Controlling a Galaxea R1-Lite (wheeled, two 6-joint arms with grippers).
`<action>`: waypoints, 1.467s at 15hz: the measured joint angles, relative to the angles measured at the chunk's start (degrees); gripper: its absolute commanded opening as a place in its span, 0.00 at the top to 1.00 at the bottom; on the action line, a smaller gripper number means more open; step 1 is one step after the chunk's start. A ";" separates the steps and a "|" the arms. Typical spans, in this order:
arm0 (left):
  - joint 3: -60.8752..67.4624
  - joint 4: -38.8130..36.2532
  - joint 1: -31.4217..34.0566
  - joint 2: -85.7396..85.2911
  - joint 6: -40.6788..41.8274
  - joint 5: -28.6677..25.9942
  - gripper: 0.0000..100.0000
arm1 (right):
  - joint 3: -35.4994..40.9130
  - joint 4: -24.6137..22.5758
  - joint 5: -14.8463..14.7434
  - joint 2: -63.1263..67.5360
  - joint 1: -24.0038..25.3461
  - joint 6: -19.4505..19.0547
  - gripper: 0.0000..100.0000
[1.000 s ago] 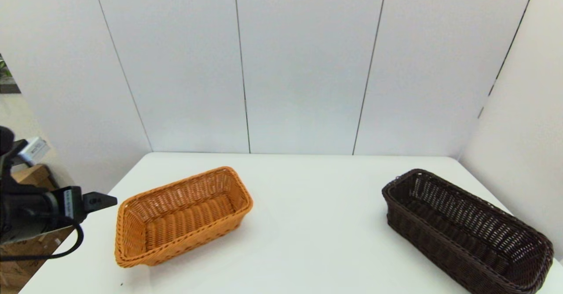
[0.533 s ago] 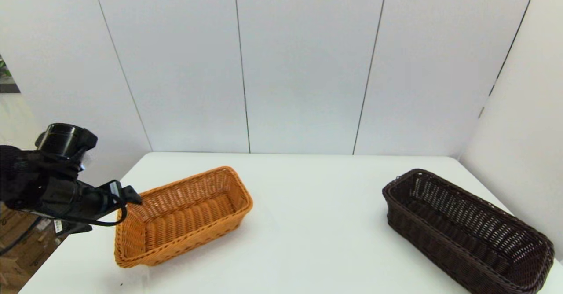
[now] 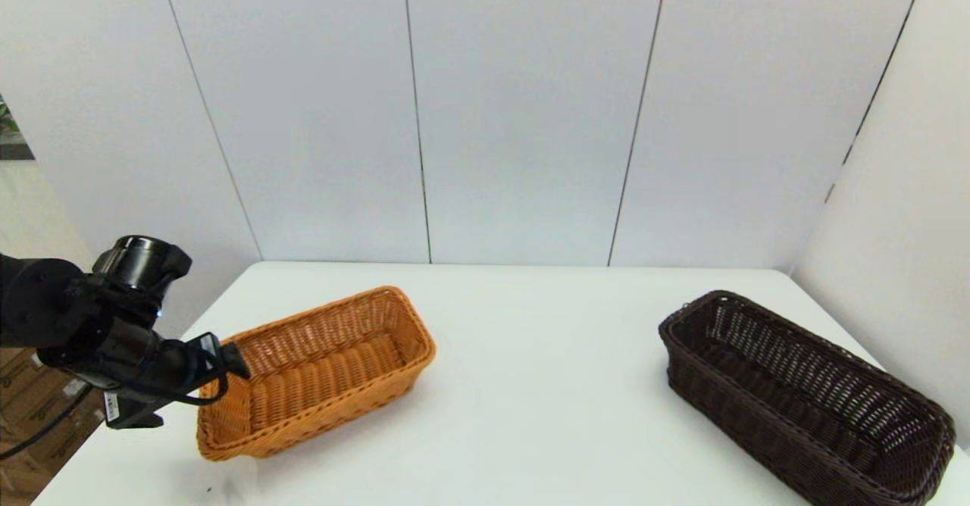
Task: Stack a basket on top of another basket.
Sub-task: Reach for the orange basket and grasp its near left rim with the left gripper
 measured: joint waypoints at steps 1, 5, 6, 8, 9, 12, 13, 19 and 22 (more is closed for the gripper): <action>0.05 0.94 0.05 0.11 -0.04 0.00 0.00 | 0.00 0.00 0.00 0.00 0.00 0.00 0.00; 0.02 1.49 0.11 0.66 -1.22 0.00 0.00 | 0.00 0.00 0.00 0.00 0.00 -0.02 0.00; 0.02 1.49 0.15 0.96 -1.33 -0.02 0.00 | 0.00 0.00 0.00 0.00 0.00 0.00 0.00; 0.05 1.46 0.44 1.90 -1.66 0.00 0.00 | 0.00 0.00 -0.02 0.00 0.00 0.00 0.00; 0.05 1.46 0.83 2.35 -1.63 -0.06 0.00 | 0.00 0.00 0.00 0.00 0.00 0.00 0.00; 0.11 1.24 1.29 4.77 -1.68 -0.11 0.00 | 0.00 -0.01 0.00 0.00 0.00 0.00 0.00; 0.07 1.11 1.33 5.88 -1.71 -0.15 0.00 | 0.00 -0.01 0.00 0.00 0.00 0.00 0.00; -0.13 -3.19 1.38 11.58 -1.66 -0.33 0.00 | 0.00 0.00 -0.02 0.00 0.00 0.00 0.00; -0.33 -3.23 1.38 13.01 -1.61 -0.52 0.00 | 0.00 -0.01 0.00 0.00 0.00 -0.02 0.00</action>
